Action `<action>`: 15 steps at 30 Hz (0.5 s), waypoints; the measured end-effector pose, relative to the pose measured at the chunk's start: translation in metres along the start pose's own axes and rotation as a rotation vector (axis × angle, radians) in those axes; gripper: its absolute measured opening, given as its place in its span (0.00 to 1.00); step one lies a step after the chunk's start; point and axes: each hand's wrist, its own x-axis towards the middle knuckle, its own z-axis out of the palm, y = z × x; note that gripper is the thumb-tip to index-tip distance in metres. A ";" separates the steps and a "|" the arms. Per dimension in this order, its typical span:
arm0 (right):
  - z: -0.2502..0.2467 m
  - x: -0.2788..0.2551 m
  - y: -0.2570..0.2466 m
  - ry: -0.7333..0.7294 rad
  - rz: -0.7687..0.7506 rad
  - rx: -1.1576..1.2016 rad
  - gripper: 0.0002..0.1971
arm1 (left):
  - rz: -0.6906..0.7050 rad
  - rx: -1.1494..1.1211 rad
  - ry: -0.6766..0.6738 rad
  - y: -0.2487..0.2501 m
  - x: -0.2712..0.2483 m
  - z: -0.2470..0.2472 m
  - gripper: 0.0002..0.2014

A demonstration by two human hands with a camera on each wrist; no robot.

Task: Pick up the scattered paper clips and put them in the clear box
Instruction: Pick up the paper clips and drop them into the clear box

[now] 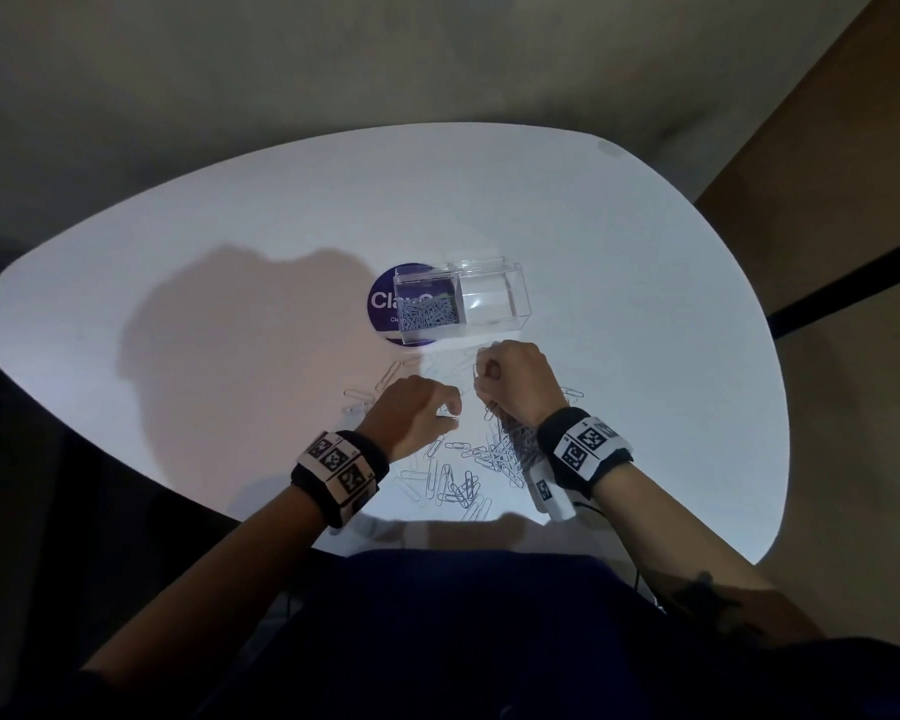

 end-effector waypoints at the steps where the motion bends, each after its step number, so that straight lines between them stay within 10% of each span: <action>1: 0.000 0.002 -0.001 -0.013 0.013 0.001 0.07 | 0.003 0.026 0.009 0.000 0.001 0.002 0.05; 9: 0.003 0.008 0.001 -0.071 0.032 -0.006 0.09 | -0.081 -0.219 0.048 0.002 0.004 -0.005 0.06; 15: -0.003 -0.001 0.006 0.047 0.029 0.117 0.08 | -0.412 -1.268 0.117 -0.005 0.001 -0.028 0.05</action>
